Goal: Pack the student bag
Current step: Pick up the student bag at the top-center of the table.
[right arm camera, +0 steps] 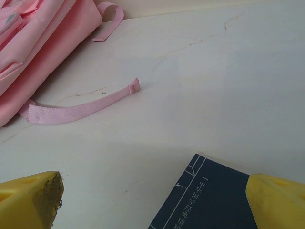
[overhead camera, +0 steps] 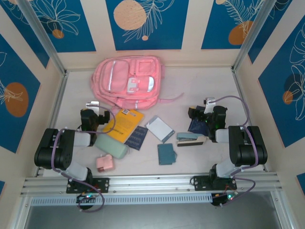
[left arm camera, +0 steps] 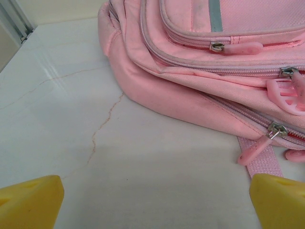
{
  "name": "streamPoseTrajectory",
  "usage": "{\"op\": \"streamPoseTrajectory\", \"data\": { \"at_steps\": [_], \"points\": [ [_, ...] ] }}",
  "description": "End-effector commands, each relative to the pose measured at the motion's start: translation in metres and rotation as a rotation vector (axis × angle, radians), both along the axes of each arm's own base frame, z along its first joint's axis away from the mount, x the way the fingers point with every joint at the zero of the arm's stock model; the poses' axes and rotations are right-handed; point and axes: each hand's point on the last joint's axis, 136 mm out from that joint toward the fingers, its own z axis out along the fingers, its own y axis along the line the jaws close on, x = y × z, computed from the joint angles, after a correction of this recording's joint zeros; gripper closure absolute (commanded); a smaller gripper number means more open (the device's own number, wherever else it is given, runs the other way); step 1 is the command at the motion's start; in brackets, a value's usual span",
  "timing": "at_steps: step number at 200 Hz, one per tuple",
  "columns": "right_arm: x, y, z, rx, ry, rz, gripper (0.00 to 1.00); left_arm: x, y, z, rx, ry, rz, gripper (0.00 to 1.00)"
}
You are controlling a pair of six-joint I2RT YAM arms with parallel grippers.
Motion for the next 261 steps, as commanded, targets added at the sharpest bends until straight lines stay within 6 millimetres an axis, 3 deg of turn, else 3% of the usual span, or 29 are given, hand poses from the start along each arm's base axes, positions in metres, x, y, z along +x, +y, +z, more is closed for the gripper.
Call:
{"op": "streamPoseTrajectory", "data": {
  "at_steps": [1, 20, 43, 63, 83, 96, 112, 145, 160, 169, 192, 209, 235, 261],
  "points": [
    [0.007, 0.000, 0.011, -0.022, -0.035, -0.002, 0.01, 0.006, -0.010, 0.030, 0.015, -0.019, -0.040, 0.00],
    [0.006, 0.006, 0.016, -0.030, -0.056, 0.022, 0.01, 0.002, -0.020, 0.064, 0.031, -0.026, -0.068, 0.00],
    [0.003, 0.023, 0.041, -0.113, -0.054, 0.059, 0.01, -0.017, -0.035, 0.133, -0.038, -0.176, -0.098, 0.00],
    [-0.005, 0.056, 0.080, -0.169, -0.122, 0.100, 0.01, -0.040, -0.056, 0.178, -0.151, -0.189, -0.156, 0.00],
    [-0.030, 0.115, 0.131, -0.199, -0.272, 0.209, 0.01, -0.069, -0.102, 0.199, -0.220, -0.124, -0.344, 0.00],
    [-0.053, 0.152, 0.160, -0.189, -0.318, 0.298, 0.01, -0.085, -0.115, 0.204, -0.246, -0.083, -0.352, 0.00],
    [-0.080, 0.175, 0.189, -0.128, -0.306, 0.326, 0.01, -0.105, -0.118, 0.204, -0.277, 0.000, -0.342, 0.00],
    [-0.132, 0.176, 0.230, 0.135, -0.107, 0.340, 0.01, -0.156, -0.105, 0.169, -0.333, 0.354, -0.252, 0.00],
    [-0.169, 0.179, 0.245, 0.262, -0.043, 0.514, 0.01, -0.167, -0.067, 0.144, -0.365, 0.435, 0.032, 0.00],
    [-0.183, 0.177, 0.257, 0.324, -0.083, 0.593, 0.01, -0.171, -0.062, 0.135, -0.403, 0.443, 0.077, 0.00],
    [-0.178, 0.143, 0.254, 0.492, -0.105, 0.449, 0.01, -0.183, -0.058, 0.129, -0.512, 0.413, 0.114, 0.00],
    [-0.175, 0.127, 0.239, 0.480, 0.025, 0.348, 0.03, -0.189, -0.054, 0.126, -0.523, 0.426, 0.139, 0.00],
    [-0.172, 0.136, 0.196, 0.401, 0.321, 0.293, 0.01, -0.184, -0.038, 0.103, -0.398, 0.502, 0.249, 0.00],
    [-0.175, 0.155, 0.149, 0.220, 0.529, 0.275, 0.01, -0.162, -0.051, 0.092, -0.352, 0.584, 0.248, 0.00]
  ]
}}
